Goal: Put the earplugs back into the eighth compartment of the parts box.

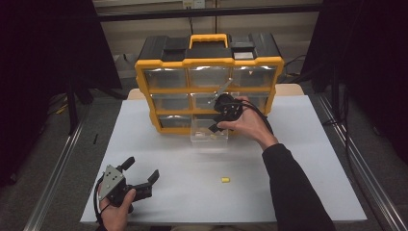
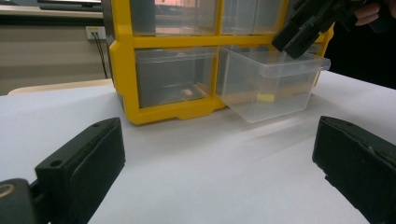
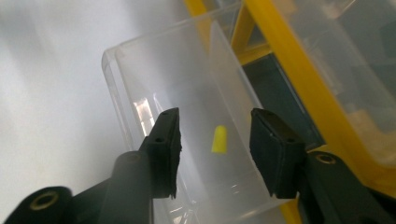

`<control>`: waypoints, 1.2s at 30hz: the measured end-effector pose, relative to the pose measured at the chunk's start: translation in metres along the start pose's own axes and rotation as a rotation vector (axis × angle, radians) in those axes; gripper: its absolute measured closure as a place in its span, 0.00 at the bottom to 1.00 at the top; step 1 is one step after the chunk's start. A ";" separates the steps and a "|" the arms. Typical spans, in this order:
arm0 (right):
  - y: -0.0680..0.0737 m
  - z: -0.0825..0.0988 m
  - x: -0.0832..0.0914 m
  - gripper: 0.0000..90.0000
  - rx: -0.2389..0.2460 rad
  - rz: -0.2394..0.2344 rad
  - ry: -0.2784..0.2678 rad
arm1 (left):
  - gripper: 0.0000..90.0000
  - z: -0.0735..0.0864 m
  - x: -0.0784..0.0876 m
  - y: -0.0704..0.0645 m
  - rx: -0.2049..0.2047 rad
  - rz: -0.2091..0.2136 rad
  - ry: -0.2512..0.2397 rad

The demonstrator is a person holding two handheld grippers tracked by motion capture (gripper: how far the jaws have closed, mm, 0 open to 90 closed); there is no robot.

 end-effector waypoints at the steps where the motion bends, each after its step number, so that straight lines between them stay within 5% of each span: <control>1: 0.000 0.000 0.002 0.49 -0.009 0.002 -0.013 | 0.03 0.000 0.000 0.000 -0.001 -0.001 0.000; 12: -0.001 0.007 0.021 0.18 -0.062 0.044 -0.114 | 0.03 0.000 0.000 -0.001 -0.002 0.001 0.001; 36: 0.014 0.042 0.036 0.04 -0.131 0.077 -0.279 | 0.03 0.000 0.000 0.000 0.000 -0.003 0.001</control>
Point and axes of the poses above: each handheld gripper's, and its own axes: x roughly backward along the jaws, z roughly out of its underside, y roughly to its left, the point moved 7 cm from there along -x, roughly forward along the jaws, and after that the axes turned 6 degrees about z, right-handed, at the moved point
